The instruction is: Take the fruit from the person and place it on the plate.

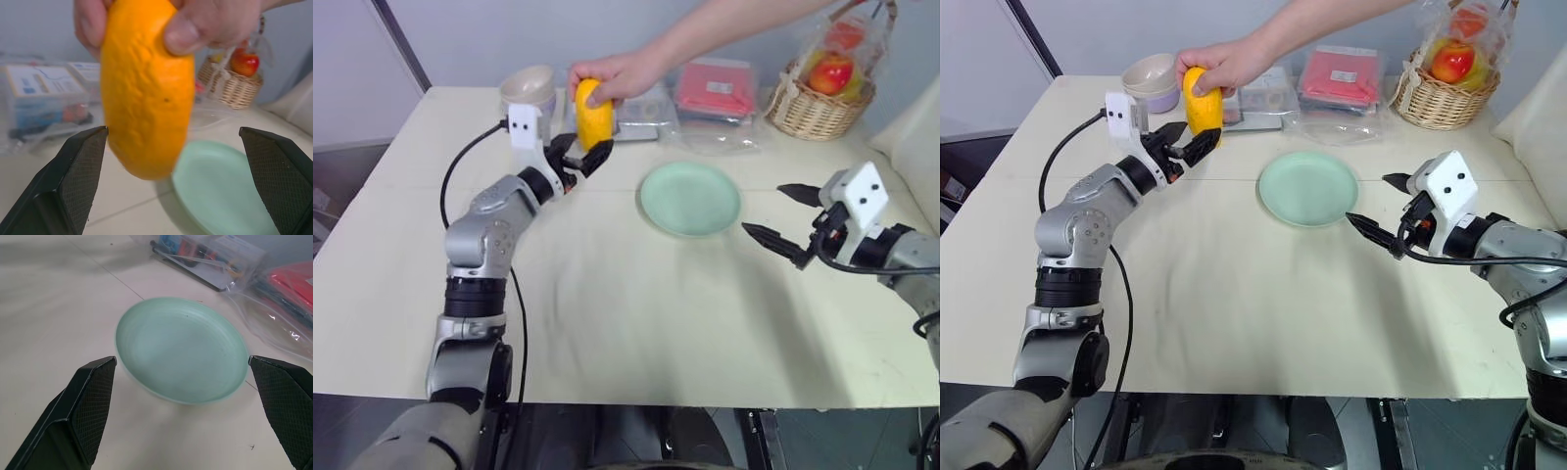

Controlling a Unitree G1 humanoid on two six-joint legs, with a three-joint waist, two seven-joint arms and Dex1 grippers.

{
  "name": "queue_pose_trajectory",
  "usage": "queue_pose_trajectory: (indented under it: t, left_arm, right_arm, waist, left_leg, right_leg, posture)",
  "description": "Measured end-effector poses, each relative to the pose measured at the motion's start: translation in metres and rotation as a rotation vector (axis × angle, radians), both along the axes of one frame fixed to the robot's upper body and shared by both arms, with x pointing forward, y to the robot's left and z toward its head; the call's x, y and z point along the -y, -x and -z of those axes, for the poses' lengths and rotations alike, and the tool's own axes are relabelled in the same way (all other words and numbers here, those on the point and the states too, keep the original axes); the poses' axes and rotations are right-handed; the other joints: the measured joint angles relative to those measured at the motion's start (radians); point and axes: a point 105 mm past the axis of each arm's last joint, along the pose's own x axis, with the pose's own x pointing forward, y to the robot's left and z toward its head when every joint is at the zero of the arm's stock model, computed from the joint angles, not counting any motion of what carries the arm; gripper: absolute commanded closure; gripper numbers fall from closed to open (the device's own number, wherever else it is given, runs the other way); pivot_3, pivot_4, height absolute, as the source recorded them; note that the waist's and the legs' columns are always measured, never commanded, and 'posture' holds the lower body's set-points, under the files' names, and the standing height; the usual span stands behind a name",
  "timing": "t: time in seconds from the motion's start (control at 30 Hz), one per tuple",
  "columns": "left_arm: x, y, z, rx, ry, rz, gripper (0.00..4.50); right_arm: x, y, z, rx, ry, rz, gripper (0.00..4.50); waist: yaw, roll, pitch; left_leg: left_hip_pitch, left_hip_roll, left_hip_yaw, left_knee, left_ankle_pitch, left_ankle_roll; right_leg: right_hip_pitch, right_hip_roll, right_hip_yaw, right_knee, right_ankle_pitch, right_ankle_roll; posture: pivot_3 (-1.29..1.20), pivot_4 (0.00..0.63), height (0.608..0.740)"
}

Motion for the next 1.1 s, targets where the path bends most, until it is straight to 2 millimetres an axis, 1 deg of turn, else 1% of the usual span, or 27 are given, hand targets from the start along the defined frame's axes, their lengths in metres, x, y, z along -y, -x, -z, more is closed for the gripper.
queue_pose_trajectory:
  t: [0.1, 0.27, 0.43, 0.53, 0.6, 0.63, 0.67, 0.97, 1.03, 1.1]
  left_arm:
    - [0.002, -0.006, -0.002, 0.027, -0.03, -0.018, 0.0]
    - [0.002, -0.009, -0.003, 0.054, -0.043, -0.03, 0.0]
    - [0.008, -0.013, 0.004, 0.039, -0.037, -0.026, 0.0]
    - [0.011, -0.013, 0.005, 0.043, -0.036, -0.023, 0.8]
    - [0.011, -0.014, 0.006, 0.041, -0.037, -0.025, 1.84]
    - [0.011, -0.014, 0.006, 0.042, -0.035, -0.024, 2.23]
    - [0.012, -0.014, 0.006, 0.042, -0.035, -0.023, 2.29]
    - [0.013, -0.013, 0.007, 0.042, -0.044, -0.017, 2.29]
    - [0.018, -0.012, 0.01, 0.038, -0.069, 0.016, 2.29]
    - [0.027, -0.011, 0.018, 0.012, -0.087, 0.061, 2.29]
  right_arm:
    - [0.0, 0.001, 0.0, 0.002, 0.002, 0.003, 0.07]
    - [0.0, 0.001, 0.002, -0.003, 0.001, 0.011, 0.07]
    - [-0.002, 0.003, 0.001, 0.003, 0.001, 0.005, 0.07]
    - [-0.002, 0.003, 0.001, -0.001, 0.001, 0.01, 0.0]
    - [-0.001, 0.002, 0.002, -0.003, 0.0, 0.015, 0.0]
    - [-0.001, 0.002, 0.002, -0.003, 0.0, 0.017, 0.0]
    - [-0.001, 0.002, 0.002, -0.004, 0.0, 0.019, 0.0]
    - [0.0, 0.002, 0.003, -0.009, -0.001, 0.024, 0.0]
    - [0.0, 0.002, 0.003, -0.009, -0.001, 0.025, 0.0]
    - [0.0, 0.002, 0.003, -0.007, -0.002, 0.028, 0.0]
  waist:
    - [-0.001, 0.0, 0.0]
    - [-0.001, 0.0, 0.0]
    - [-0.001, 0.0, 0.0]
    - [-0.001, 0.0, 0.0]
    - [-0.001, 0.0, 0.0]
    - [-0.001, 0.0, 0.0]
    - [-0.001, 0.0, 0.0]
    - [-0.001, 0.0, 0.0]
    - [-0.001, 0.0, 0.0]
    - [-0.001, 0.0, 0.0]
  left_leg:
    - [0.0, 0.0, 0.0, 0.0, 0.0, 0.0]
    - [0.0, 0.0, 0.0, 0.0, 0.0, 0.0]
    - [0.0, 0.0, 0.0, 0.0, 0.0, 0.0]
    - [0.0, 0.0, 0.0, 0.0, 0.0, 0.0]
    - [0.0, 0.0, 0.0, 0.0, 0.0, 0.0]
    - [0.0, 0.0, 0.0, 0.0, 0.0, 0.0]
    - [0.0, 0.0, 0.0, 0.0, 0.0, 0.0]
    - [0.0, 0.0, 0.0, 0.0, 0.0, 0.0]
    - [0.0, 0.0, 0.0, 0.0, 0.0, 0.0]
    - [0.0, 0.0, 0.0, 0.0, 0.0, 0.0]
  right_leg:
    - [0.0, 0.0, 0.0, 0.0, 0.0, 0.0]
    - [0.0, 0.0, 0.0, 0.0, 0.0, 0.0]
    - [0.0, 0.0, 0.0, 0.0, 0.0, 0.0]
    - [0.0, 0.0, 0.0, 0.0, 0.0, 0.0]
    - [0.0, 0.0, 0.0, 0.0, 0.0, 0.0]
    - [0.0, 0.0, 0.0, 0.0, 0.0, 0.0]
    - [0.0, 0.0, 0.0, 0.0, 0.0, 0.0]
    - [0.0, 0.0, 0.0, 0.0, 0.0, 0.0]
    - [0.0, 0.0, 0.0, 0.0, 0.0, 0.0]
    - [0.0, 0.0, 0.0, 0.0, 0.0, 0.0]
  posture:
    - [0.0, 0.15, 0.74]
    - [0.0, 0.15, 0.74]
    - [0.0, 0.15, 0.74]
    - [0.0, 0.15, 0.74]
    - [0.0, 0.15, 0.74]
    - [0.0, 0.15, 0.74]
    - [0.0, 0.15, 0.74]
    - [0.0, 0.15, 0.74]
    - [0.0, 0.15, 0.74]
    - [0.0, 0.15, 0.74]
